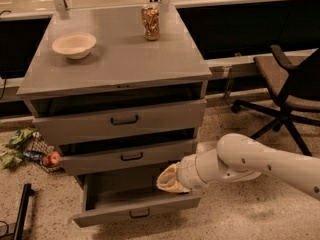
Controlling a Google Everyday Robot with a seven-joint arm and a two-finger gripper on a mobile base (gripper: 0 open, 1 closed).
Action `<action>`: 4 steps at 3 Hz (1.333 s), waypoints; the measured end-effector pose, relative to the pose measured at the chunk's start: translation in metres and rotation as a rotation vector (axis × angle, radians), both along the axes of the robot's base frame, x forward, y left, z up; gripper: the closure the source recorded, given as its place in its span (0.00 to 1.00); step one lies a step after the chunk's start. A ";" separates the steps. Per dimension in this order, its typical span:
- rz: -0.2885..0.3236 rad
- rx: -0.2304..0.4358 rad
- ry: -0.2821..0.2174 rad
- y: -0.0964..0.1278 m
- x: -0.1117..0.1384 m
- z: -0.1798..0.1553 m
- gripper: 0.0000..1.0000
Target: Close bottom drawer
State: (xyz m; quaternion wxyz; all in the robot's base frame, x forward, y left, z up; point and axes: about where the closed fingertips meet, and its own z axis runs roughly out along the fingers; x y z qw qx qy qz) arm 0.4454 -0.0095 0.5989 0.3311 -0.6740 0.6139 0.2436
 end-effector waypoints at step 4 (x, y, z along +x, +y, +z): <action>0.037 0.046 0.106 0.030 -0.028 -0.091 1.00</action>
Offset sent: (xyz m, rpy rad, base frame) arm -0.0226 0.0082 -0.0760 0.1352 0.1201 -0.0200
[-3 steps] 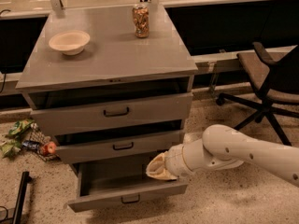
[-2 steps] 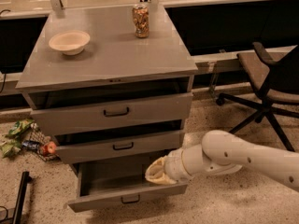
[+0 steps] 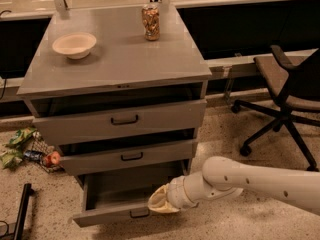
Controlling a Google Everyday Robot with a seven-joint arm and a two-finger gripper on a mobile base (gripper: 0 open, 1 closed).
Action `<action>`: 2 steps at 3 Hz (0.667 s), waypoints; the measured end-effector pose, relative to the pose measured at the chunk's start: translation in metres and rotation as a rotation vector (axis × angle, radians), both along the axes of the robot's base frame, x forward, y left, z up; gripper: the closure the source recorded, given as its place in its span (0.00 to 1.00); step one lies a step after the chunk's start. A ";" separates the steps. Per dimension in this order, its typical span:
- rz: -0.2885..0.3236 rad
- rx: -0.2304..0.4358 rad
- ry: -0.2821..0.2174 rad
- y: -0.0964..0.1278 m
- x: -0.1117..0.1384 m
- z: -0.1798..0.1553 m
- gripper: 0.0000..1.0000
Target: Close bottom drawer
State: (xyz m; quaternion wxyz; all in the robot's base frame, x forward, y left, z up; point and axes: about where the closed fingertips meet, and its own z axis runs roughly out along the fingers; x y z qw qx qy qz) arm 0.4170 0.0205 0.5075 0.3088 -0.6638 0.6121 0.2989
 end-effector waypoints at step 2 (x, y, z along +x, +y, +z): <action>-0.006 -0.199 -0.075 -0.007 0.024 -0.066 1.00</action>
Offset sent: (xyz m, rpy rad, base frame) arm 0.0552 -0.0154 -0.1039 -0.3512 -0.1589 -0.0092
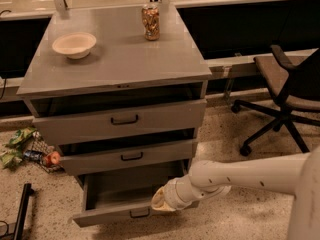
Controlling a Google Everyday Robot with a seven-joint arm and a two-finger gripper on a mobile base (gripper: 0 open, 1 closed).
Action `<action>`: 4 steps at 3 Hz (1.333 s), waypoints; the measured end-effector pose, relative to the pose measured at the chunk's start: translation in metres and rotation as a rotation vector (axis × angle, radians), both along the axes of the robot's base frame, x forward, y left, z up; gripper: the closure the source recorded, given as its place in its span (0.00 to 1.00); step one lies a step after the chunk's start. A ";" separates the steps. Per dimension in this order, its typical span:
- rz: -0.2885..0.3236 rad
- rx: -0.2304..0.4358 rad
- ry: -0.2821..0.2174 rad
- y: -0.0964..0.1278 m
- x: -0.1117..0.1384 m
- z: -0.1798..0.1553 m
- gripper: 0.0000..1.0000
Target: Close bottom drawer
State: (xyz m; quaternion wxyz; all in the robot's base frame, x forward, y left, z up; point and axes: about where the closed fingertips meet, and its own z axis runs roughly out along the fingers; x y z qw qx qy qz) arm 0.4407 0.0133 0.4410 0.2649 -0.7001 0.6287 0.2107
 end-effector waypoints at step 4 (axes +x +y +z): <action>-0.013 -0.055 -0.003 -0.008 0.030 -0.101 1.00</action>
Offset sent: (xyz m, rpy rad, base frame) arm 0.0322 -0.0013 -0.0337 -0.0795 -0.0418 -0.0188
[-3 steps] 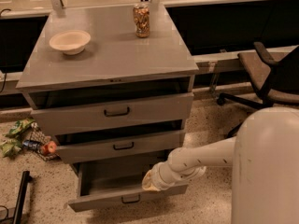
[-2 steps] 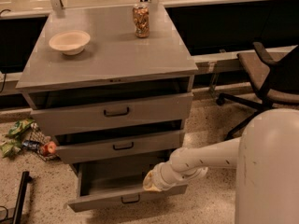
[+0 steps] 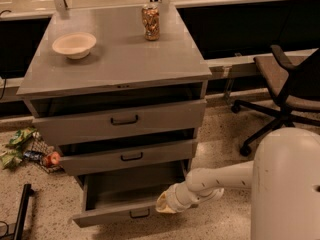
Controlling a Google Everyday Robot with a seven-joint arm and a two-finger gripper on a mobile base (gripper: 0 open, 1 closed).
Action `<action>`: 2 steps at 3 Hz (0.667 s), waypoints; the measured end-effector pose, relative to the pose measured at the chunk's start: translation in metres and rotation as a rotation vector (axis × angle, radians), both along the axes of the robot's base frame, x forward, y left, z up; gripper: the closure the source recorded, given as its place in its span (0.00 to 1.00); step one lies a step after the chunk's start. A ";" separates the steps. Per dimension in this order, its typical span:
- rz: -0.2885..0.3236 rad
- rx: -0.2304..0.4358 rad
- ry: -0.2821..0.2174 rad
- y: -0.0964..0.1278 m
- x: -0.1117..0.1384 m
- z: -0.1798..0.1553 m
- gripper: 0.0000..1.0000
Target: Close bottom drawer
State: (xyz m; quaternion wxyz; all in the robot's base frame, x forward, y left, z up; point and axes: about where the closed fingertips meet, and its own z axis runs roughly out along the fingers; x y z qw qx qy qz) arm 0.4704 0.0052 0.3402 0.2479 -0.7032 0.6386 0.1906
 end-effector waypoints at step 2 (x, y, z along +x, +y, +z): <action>0.017 0.016 0.018 -0.005 -0.015 -0.061 1.00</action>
Offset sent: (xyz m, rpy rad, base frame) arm -0.0172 -0.0105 -0.0902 0.0037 0.0157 0.0140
